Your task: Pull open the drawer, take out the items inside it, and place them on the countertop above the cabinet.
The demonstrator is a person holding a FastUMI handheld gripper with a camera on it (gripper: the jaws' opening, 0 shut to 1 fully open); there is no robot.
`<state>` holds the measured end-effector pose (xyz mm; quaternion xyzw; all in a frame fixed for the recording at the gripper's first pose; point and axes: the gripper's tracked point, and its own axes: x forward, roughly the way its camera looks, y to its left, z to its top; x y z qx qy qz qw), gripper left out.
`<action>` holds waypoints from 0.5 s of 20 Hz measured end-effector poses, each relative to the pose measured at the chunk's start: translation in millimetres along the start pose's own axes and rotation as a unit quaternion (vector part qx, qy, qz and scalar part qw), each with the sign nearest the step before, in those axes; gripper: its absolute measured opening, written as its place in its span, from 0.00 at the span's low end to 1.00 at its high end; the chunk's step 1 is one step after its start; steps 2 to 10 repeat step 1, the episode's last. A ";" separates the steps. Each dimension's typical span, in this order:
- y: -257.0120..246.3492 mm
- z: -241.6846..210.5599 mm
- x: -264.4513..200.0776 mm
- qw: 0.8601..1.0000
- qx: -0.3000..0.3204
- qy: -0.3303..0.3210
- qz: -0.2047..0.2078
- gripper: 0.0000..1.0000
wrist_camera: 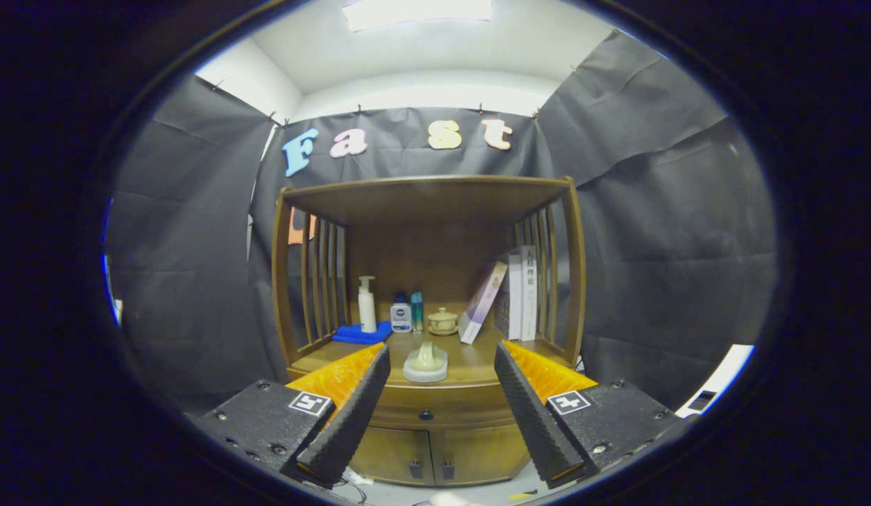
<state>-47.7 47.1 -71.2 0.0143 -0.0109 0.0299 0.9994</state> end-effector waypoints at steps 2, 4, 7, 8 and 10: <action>-0.4 3.8 -7.1 1.000 0.002 -0.001 0.002 0.97; -0.4 3.8 -7.1 1.000 0.002 -0.001 0.002 0.97; -0.4 3.8 -7.1 1.000 0.002 -0.001 0.002 0.97; -0.4 3.8 -7.1 1.000 0.002 -0.001 0.002 0.97; -0.4 3.8 -7.1 1.000 0.002 -0.001 0.002 0.97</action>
